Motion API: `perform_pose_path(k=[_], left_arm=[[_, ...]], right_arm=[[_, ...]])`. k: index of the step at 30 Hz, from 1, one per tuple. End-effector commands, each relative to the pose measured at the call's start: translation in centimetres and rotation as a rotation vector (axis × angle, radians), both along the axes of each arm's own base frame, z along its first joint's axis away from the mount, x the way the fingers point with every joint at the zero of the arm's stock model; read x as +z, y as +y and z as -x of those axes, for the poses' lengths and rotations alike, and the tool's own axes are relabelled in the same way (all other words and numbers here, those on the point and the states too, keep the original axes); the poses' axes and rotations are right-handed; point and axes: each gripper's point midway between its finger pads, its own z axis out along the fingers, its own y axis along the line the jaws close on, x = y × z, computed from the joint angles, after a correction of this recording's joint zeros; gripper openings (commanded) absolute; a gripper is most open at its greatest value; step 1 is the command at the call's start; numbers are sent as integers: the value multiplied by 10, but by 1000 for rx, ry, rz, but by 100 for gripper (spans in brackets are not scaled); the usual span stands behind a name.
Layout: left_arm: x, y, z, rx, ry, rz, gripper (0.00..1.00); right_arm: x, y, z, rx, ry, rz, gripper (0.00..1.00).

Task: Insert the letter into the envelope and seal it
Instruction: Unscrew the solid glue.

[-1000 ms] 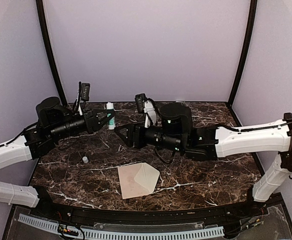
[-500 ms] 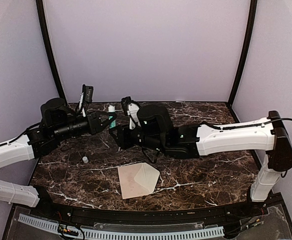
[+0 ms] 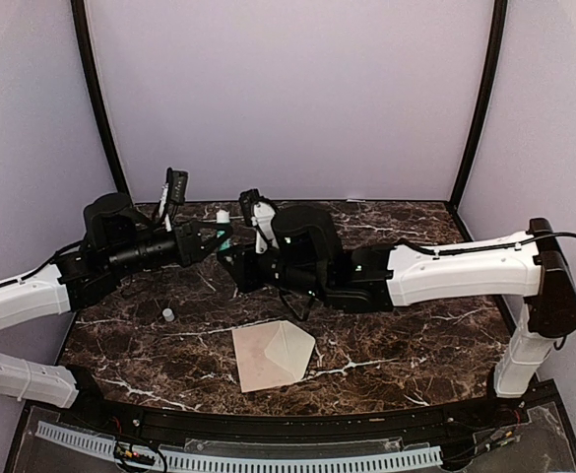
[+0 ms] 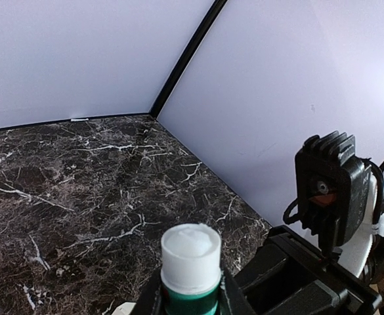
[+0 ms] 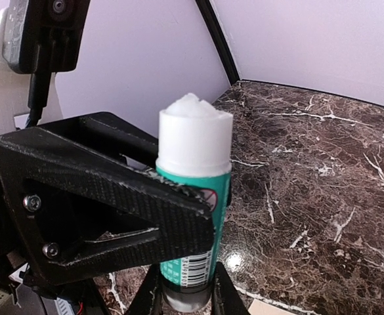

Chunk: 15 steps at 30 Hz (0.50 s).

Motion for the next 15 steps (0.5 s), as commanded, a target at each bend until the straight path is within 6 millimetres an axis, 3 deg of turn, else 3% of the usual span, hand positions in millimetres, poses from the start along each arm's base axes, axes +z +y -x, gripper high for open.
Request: perform_pose_path(k=[1, 5, 10, 15], left_arm=[[24, -11, 17, -113, -55, 66, 0], [40, -21, 39, -261, -106, 115, 0], [64, -29, 83, -528, -192, 195, 0], [70, -30, 107, -680, -202, 228, 0]], right_arm=[[31, -4, 7, 86, -9, -153, 0], [63, -15, 31, 291, -30, -306, 0], [91, -30, 70, 568, -63, -431, 0], [103, -36, 97, 742, -69, -463, 0]])
